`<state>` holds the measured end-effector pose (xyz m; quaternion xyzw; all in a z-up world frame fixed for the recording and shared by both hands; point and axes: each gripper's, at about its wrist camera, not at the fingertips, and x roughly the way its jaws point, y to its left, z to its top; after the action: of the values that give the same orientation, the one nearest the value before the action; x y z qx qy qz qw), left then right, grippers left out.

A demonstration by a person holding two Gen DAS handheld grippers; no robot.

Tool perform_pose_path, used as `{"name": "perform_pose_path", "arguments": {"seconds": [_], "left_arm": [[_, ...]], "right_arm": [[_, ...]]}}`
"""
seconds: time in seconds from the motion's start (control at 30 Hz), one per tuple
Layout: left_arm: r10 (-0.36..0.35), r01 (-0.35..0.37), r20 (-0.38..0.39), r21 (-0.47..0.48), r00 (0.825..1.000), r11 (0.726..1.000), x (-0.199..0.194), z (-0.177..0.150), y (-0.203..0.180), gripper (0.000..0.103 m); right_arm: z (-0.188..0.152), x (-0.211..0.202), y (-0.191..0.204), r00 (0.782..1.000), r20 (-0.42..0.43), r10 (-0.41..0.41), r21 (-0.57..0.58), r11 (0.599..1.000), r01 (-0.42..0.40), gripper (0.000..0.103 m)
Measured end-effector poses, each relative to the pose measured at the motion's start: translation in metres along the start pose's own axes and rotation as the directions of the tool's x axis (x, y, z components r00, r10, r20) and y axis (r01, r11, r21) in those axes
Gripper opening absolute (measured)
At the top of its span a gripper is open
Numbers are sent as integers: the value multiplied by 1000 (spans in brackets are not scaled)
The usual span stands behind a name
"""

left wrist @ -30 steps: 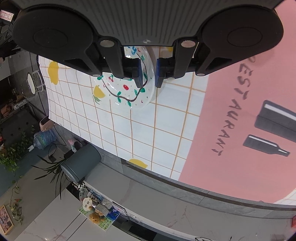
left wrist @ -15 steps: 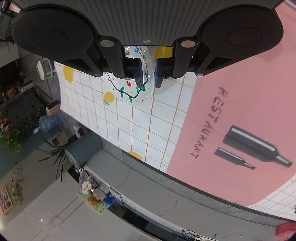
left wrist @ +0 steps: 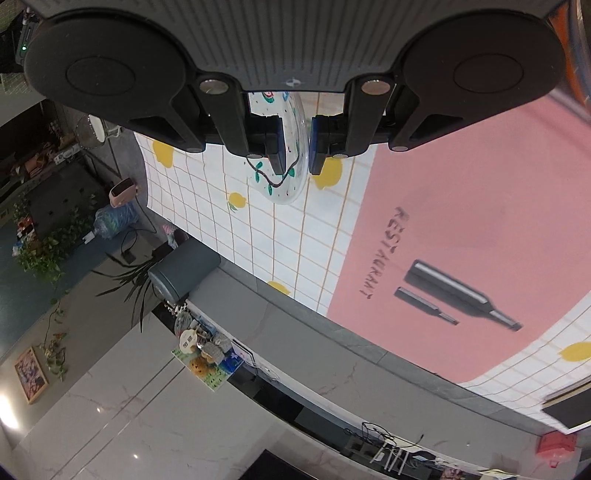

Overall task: Organize plates and bowls
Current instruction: 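Lift the white plate with both grippers toward the blue pot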

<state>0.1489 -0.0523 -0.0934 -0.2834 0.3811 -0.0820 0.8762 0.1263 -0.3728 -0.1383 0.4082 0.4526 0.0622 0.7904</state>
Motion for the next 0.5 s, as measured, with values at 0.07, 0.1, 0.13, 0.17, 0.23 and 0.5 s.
{"name": "perform_pose_path", "arguments": {"seconds": [0.07, 0.1, 0.13, 0.17, 0.23, 0.5], "left_arm": [[-5, 5, 4, -1, 1000, 1000, -9, -7, 4, 14], [-7, 7, 4, -1, 1000, 1000, -14, -10, 5, 14], [-8, 8, 5, -2, 1000, 1000, -18, -14, 8, 14], [-9, 9, 5, -4, 1000, 1000, -21, -16, 9, 14], [-12, 12, 3, -8, 1000, 1000, -27, -22, 13, 14], [-8, 7, -28, -29, 1000, 1000, -45, -52, 32, 14]], "right_arm": [[-9, -5, -2, 1000, -8, 4, 2, 1000, -3, 8], [-13, -7, -2, 1000, -10, 3, 1, 1000, -3, 8], [-17, -9, -2, 1000, -13, 3, -3, 1000, -3, 8], [-21, -12, -2, 1000, -15, 2, -7, 1000, -2, 8], [-28, -17, -4, 1000, -20, 2, -10, 1000, -2, 8], [-54, -31, -6, 999, -35, -34, -68, 997, 31, 8]]}}
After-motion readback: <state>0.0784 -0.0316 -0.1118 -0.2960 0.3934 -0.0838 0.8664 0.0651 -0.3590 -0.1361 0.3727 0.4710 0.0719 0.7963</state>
